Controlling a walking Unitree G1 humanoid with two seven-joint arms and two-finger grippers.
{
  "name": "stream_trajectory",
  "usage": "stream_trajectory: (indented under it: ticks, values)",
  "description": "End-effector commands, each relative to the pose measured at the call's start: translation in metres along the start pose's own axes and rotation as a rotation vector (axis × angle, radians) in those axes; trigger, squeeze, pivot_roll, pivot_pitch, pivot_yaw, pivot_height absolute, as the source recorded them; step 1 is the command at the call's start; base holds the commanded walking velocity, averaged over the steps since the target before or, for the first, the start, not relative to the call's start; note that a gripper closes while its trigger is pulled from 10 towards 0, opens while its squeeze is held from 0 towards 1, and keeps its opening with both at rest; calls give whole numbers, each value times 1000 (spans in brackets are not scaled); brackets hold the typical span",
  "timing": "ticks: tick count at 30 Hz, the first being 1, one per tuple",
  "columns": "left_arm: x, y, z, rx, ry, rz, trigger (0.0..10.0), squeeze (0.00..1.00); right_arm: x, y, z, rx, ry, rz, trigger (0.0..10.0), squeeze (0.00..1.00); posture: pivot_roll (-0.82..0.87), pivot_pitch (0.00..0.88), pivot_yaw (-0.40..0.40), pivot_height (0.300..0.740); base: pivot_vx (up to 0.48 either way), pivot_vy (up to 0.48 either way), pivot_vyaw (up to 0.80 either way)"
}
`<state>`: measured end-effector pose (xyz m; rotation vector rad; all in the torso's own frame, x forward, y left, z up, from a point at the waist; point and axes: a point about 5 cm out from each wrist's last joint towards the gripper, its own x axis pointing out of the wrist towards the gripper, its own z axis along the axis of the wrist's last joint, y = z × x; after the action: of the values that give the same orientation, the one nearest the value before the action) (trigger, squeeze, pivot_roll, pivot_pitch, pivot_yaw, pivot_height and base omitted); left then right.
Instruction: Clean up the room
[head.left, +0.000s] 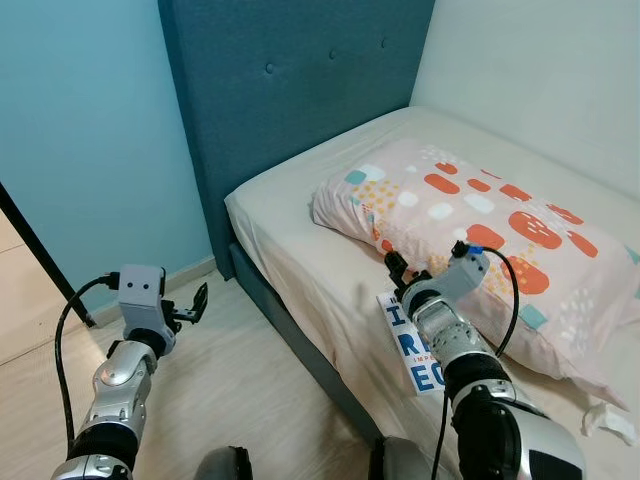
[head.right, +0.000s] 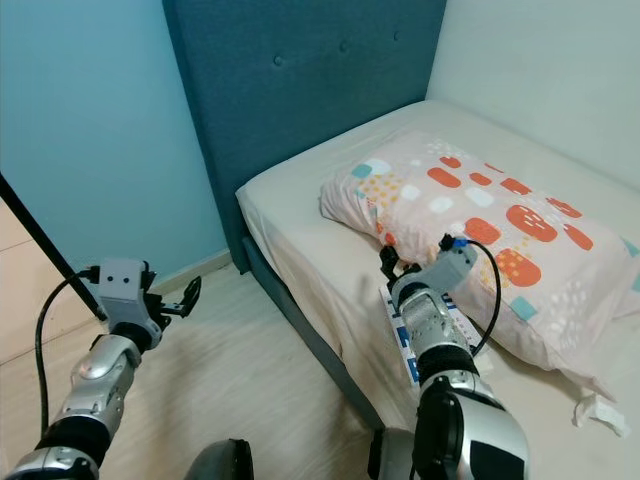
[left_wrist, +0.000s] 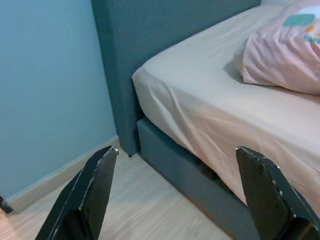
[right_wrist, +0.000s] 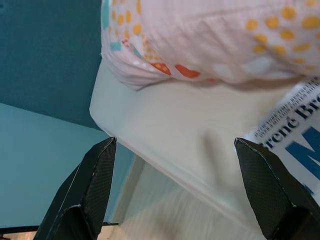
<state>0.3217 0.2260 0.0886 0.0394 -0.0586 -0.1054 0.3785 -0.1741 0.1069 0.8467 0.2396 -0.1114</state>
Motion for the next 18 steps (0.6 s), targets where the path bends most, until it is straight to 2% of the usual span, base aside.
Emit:
stream_trajectory:
  ticks: [1, 4, 8, 13, 18]
  values:
    - [-2, -5, -4, -17, 10, -8, 10000, 0, 1, 1, 3, 13, -13, 4, 10000, 0, 92, 114, -84, 586, 0, 0, 0]
    - [-1, -9, -3, -30, 0, -14, 10000, 0, 1, 2, 9, 20, -31, 10, 10000, 0, 91, 119, -88, 581, 0, 0, 0]
    - [6, -21, 6, -35, -42, -30, 10000, 0, 3, 5, 28, 105, -99, 20, 10000, 0, 113, 142, -98, 561, 0, 0, 0]
    - [9, -18, 25, -14, -106, -35, 10000, 0, 5, 8, 40, 186, -146, 33, 10000, 0, 132, 180, -105, 541, 0, 0, 0]
    - [12, -16, 40, 3, -154, -38, 10000, 0, 5, 6, 44, 224, -160, 20, 10000, 0, 140, 198, -107, 526, 0, 0, 0]
